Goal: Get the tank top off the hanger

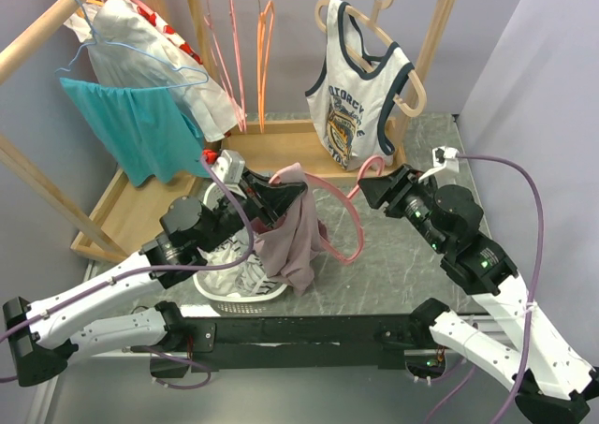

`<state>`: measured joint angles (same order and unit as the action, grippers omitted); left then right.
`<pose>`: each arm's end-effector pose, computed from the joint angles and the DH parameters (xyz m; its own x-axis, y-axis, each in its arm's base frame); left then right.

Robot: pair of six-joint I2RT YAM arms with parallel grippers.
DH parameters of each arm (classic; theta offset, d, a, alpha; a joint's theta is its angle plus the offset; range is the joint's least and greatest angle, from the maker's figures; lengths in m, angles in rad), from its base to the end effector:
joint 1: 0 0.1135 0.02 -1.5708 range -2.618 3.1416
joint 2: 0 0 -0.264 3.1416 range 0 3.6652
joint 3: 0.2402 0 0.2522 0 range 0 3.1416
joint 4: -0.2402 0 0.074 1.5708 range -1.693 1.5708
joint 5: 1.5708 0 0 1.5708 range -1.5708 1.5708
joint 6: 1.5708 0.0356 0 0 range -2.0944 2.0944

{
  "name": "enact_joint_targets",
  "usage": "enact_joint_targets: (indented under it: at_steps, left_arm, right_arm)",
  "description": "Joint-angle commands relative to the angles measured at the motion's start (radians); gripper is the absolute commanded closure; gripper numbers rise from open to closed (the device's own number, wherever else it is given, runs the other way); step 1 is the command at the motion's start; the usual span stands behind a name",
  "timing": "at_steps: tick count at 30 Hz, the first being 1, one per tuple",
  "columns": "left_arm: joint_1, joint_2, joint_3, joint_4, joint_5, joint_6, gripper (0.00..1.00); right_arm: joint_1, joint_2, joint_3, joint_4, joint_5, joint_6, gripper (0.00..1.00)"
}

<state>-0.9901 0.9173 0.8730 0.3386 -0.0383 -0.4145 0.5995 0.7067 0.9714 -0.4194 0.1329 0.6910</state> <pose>0.1173 -0.1763 0.4040 -0.1827 -0.4551 -0.8715 0.8104 0.4321 -0.3956 0.1248 0.0796 0.3901 -0.3856 0.5016 -0.7744 -0.2666 0.7429 0.6140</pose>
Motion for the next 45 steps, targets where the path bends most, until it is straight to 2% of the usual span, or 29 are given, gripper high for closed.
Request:
enact_joint_targets:
  at_steps: [1,10,13,16,17,20,22,24,25,27,30,31,33,35,37,40,42,45]
  left_arm:
    - [-0.005,-0.035,0.044,0.051,0.029,-0.036,0.99]
    - [-0.007,-0.043,0.041,0.066,0.070,-0.072,0.99]
    - [-0.005,-0.035,0.047,0.062,0.092,-0.087,0.99]
    - [-0.005,-0.035,0.034,0.066,0.095,-0.096,0.99]
    - [-0.007,-0.037,0.034,0.063,0.094,-0.096,0.99]
    - [-0.007,-0.034,0.026,0.056,0.091,-0.095,0.99]
    - [-0.005,-0.035,0.021,0.060,0.089,-0.093,0.98]
    - [-0.005,-0.034,0.020,0.060,0.086,-0.092,0.86]
    - [-0.005,-0.029,0.021,0.063,0.089,-0.093,0.72]
    - [-0.005,-0.026,0.023,0.062,0.094,-0.087,0.71]
    - [-0.007,-0.015,0.026,0.056,0.104,-0.090,0.55]
    - [-0.005,-0.009,0.026,0.057,0.107,-0.089,0.64]
    - [-0.005,0.000,0.035,0.053,0.113,-0.092,0.67]
    - [-0.005,0.011,0.040,0.054,0.114,-0.093,0.53]
    - [-0.005,0.012,0.041,0.060,0.114,-0.099,0.28]
    - [-0.007,0.014,0.050,0.051,0.126,-0.084,0.56]
    - [-0.007,0.012,0.061,0.034,0.110,-0.084,0.50]
    - [-0.007,-0.004,0.057,0.010,0.083,-0.075,0.34]
  right_arm:
    - [0.005,0.027,0.043,0.083,0.014,-0.050,0.37]
    - [-0.001,0.102,0.035,0.168,0.017,-0.080,0.37]
    - [-0.003,0.114,0.024,0.203,0.024,-0.091,0.42]
    - [-0.003,0.097,0.006,0.223,0.045,-0.100,0.74]
    - [-0.001,0.090,-0.002,0.231,0.050,-0.100,0.88]
    - [-0.003,0.059,-0.020,0.232,0.057,-0.100,0.99]
    - [-0.003,0.047,-0.026,0.219,0.054,-0.097,1.00]
    - [-0.003,0.030,-0.030,0.203,0.054,-0.097,1.00]
    - [-0.003,0.024,-0.034,0.203,0.053,-0.097,1.00]
    - [-0.003,0.004,-0.042,0.196,0.056,-0.099,1.00]
    - [-0.003,-0.001,-0.036,0.171,0.056,-0.097,1.00]
    - [-0.003,-0.001,-0.037,0.168,0.054,-0.093,1.00]
    - [-0.001,-0.004,-0.040,0.171,0.044,-0.085,1.00]
    - [-0.003,-0.004,-0.040,0.169,0.042,-0.082,1.00]
    - [-0.001,-0.001,-0.045,0.162,0.047,-0.079,1.00]
    - [-0.001,-0.001,-0.046,0.140,0.071,-0.081,1.00]
    - [-0.003,-0.007,-0.049,0.120,0.099,-0.082,1.00]
    - [-0.001,-0.015,-0.027,0.076,0.178,-0.091,1.00]
